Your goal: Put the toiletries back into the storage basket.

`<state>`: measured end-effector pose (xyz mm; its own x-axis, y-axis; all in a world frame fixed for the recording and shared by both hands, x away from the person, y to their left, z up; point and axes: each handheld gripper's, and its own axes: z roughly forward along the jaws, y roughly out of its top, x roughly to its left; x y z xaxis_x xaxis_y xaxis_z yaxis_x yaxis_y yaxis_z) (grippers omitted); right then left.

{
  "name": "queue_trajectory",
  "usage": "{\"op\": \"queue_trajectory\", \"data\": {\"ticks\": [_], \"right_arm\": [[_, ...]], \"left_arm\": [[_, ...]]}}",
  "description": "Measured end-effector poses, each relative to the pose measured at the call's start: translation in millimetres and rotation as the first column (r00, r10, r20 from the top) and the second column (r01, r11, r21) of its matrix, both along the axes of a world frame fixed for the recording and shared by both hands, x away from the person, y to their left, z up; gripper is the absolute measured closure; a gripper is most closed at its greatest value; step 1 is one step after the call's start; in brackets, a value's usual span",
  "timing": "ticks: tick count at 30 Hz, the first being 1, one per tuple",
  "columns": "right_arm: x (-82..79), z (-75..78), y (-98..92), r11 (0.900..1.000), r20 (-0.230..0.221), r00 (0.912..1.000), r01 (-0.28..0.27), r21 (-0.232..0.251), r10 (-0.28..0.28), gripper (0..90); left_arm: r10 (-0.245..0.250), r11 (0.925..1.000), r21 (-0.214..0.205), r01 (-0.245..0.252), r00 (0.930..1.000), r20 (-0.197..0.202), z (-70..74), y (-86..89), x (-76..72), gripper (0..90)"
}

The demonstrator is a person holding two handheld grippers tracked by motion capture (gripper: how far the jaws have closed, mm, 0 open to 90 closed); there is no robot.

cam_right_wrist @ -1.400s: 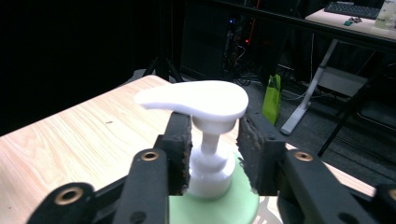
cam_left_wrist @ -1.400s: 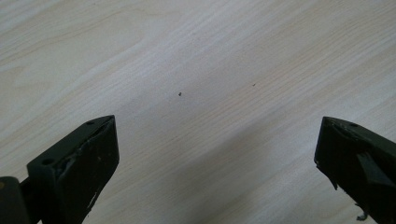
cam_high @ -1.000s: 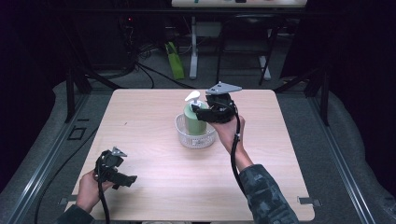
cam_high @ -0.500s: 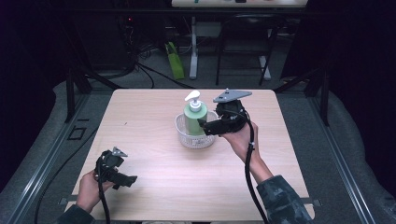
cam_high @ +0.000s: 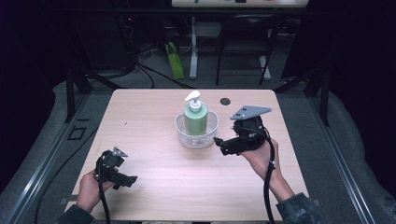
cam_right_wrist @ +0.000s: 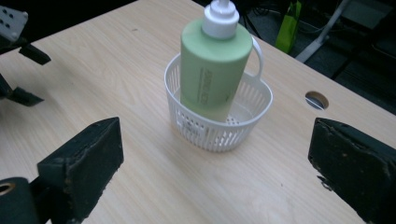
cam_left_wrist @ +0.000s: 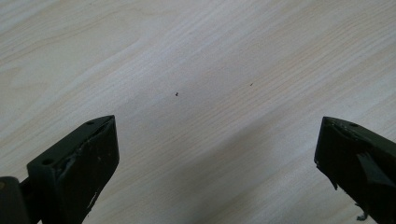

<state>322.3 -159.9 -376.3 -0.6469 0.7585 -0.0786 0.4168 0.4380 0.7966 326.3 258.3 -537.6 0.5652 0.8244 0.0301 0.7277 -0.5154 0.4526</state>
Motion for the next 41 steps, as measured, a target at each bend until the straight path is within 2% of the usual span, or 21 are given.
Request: {"op": "queue_trajectory", "data": {"ticks": [9, 16, 20, 22, 23, 26, 29, 33, 35, 38, 41], "right_arm": [[-25.0, -18.5, -25.6, 0.9991, -0.044, 0.9982, 0.041, -0.014, -0.042, 1.6], [-43.6, -39.5, -44.5, 0.9968, -0.084, 0.9934, 0.076, -0.027, -0.078, 1.0], [-53.4, -58.1, -58.2, 0.9933, -0.12, 0.986, 0.113, -0.025, -0.115, 1.1], [-58.1, -73.0, -67.7, 0.9894, -0.147, 0.9785, 0.142, -0.028, -0.145, 1.1], [-58.1, -73.0, -67.7, 0.9894, -0.147, 0.9785, 0.142, -0.028, -0.145, 1.1], [-61.5, -86.1, -74.9, 0.9855, -0.179, 0.9691, 0.167, -0.029, -0.17, 1.3], [-63.4, -99.7, -80.3, 0.9808, -0.195, 0.9618, 0.182, -0.07, -0.192, 1.6], [-62.1, -113.6, -84.3, 0.9744, -0.229, 0.9484, 0.202, -0.1, -0.22, 1.4], [-60.4, -117.2, -84.8, 0.9731, -0.234, 0.9464, 0.201, -0.112, -0.223, 0.8], [-57.9, -121.8, -85.0, 0.966, -0.223, 0.9459, 0.202, -0.161, -0.235, 0.0], [-56.8, -124.3, -86.0, 0.9627, -0.216, 0.9468, 0.202, -0.18, -0.239, 0.0]], "left_arm": [[0.003, 1.0, -0.001, -0.003, 1.0, 0.001, -0.3, -0.3, -0.3, 0.0], [0.003, 1.0, -0.001, -0.003, 1.0, 0.002, -0.3, -0.5, -0.5, 0.0], [0.002, 1.0, -0.005, -0.002, 1.0, -0.001, 0.0, 0.1, -0.1, 0.0], [0.002, 1.0, -0.006, -0.002, 1.0, -0.001, 0.0, 0.1, 0.0, 0.0], [0.001, 1.0, -0.004, -0.001, 1.0, 0.0, 0.1, 0.0, 0.0, 0.0], [-0.001, 0.9999, -0.011, 0.001, 1.0, 0.003, 1.0, 0.5, -0.1, 0.0], [0.0, 0.9998, -0.02, 0.0, 1.0, 0.001, 1.2, 1.0, 0.3, 0.0], [0.004, 0.9994, -0.036, -0.004, 0.9999, 0.01, 2.0, 1.2, 0.1, 0.0], [-0.001, 0.9992, -0.039, 0.001, 0.9999, 0.01, 2.6, 1.6, 0.3, 0.0], [0.0, 0.9989, -0.047, 0.0, 1.0, 0.007, 2.2, 2.0, 0.8, 0.0], [0.002, 0.9986, -0.052, -0.001, 1.0, 0.007, 1.8, 2.3, 1.1, 0.0]]}}
